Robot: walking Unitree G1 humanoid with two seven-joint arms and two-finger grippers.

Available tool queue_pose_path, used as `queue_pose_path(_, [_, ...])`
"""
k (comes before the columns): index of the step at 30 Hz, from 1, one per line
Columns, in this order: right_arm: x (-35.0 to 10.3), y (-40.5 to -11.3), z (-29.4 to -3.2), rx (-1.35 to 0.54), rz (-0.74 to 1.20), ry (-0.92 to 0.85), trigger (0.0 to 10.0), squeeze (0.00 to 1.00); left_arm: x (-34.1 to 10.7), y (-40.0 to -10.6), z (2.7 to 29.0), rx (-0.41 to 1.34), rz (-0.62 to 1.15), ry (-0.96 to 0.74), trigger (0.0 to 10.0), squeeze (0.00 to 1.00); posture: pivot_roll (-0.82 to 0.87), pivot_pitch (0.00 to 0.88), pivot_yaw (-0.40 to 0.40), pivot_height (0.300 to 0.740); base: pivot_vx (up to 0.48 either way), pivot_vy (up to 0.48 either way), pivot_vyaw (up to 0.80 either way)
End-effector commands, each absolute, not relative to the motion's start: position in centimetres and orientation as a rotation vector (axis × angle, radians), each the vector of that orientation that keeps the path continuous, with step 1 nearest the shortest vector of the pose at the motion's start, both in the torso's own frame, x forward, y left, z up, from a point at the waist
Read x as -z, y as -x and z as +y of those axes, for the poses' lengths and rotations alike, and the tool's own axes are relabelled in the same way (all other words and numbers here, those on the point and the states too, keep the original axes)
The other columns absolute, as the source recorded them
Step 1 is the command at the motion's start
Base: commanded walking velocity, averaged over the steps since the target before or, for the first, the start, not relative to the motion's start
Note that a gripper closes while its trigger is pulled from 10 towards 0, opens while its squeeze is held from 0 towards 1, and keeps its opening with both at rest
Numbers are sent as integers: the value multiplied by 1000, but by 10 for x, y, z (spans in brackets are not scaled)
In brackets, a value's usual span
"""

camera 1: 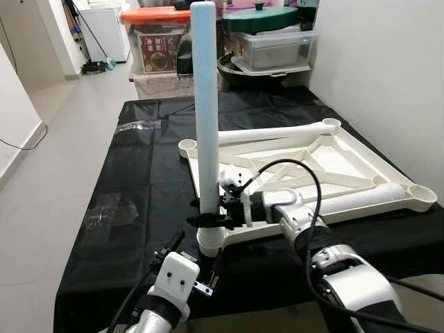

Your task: Building children table

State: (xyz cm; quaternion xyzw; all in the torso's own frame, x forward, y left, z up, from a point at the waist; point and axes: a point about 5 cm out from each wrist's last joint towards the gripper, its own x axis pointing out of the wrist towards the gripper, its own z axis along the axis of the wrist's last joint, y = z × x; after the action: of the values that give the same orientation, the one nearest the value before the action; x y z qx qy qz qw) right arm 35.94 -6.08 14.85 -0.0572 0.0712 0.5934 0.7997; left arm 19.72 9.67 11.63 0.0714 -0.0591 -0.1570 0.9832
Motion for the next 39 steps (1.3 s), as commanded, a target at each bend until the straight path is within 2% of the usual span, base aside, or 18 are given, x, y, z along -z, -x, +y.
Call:
queue_pose_path(1, [-139,-369,-68,-992,160,122,0,0,-112,-197,98,316,-104,-144,10000,0,15,0,-8,740,0,0,0])
queue_pose_path(3, [-139,-369,-68,-992,160,122,0,0,-112,-197,98,316,-104,-144,10000,0,15,0,-8,740,0,0,0])
queue_pose_path(5, [-134,-381,-83,-604,170,87,0,0,-112,-196,98,317,-103,-144,10000,0,2,0,0,740,0,0,0])
queue_pose_path(6, [-132,-383,-90,-481,179,66,0,0,-112,-196,99,317,-102,-143,10000,0,2,0,0,740,0,0,0])
queue_pose_path(8, [-132,-383,-90,-481,179,66,0,0,-112,-196,99,317,-102,-143,10000,0,2,0,0,740,0,0,0])
queue_pose_path(9, [-129,-383,-98,-335,180,33,0,0,-112,-196,99,318,-101,-143,10000,0,2,0,0,740,0,0,0])
queue_pose_path(10, [-126,-379,-111,-62,179,-37,0,0,-112,-196,99,318,-99,-143,10000,0,2,0,-2,740,0,0,0])
queue_pose_path(15, [-127,-366,-105,99,160,-113,0,0,-112,-195,99,319,-98,-144,10000,0,2,0,-2,740,0,0,0])
queue_pose_path(20, [-130,-366,-86,140,149,-167,0,0,-111,-196,98,320,-98,-146,10000,0,4,0,0,740,0,0,0])
queue_pose_path(21, [-132,-366,-80,103,141,-179,510,0,-111,-195,98,319,-98,-146,10000,0,4,0,0,740,0,0,0])
queue_pose_path(22, [-132,-366,-80,103,141,-179,510,0,-111,-195,98,319,-98,-146,10000,0,4,0,0,740,0,0,0])
queue_pose_path(23, [-134,-367,-73,50,133,-191,8549,0,-111,-195,98,319,-98,-146,10000,0,4,0,0,740,0,0,0])
queue_pose_path(24, [-136,-366,-70,12,113,-188,10000,0,-111,-195,98,320,-98,-146,10000,0,3,0,-1,740,0,0,0])
queue_pose_path(27, [-140,-364,-67,-15,85,-181,10000,0,-111,-195,98,320,-98,-146,10000,0,3,0,-1,740,0,0,0])
queue_pose_path(28, [-144,-363,-67,-50,46,-171,10000,1000,-111,-195,98,320,-98,-146,10000,0,2,0,-4,740,0,0,0])
queue_pose_path(32, [-150,-363,-70,-104,-20,-156,10000,1000,-110,-195,98,321,-97,-144,10000,0,2,0,-4,740,0,0,0])
queue_pose_path(33, [-153,-365,-71,-182,-34,-188,10000,0,-110,-195,98,322,-98,-145,10000,0,2,0,-4,740,0,0,0])
queue_pose_path(39, [-157,-366,-69,-652,-47,-185,10000,0,-110,-196,98,324,-95,-144,10000,0,-6,0,6,740,0,0,0])
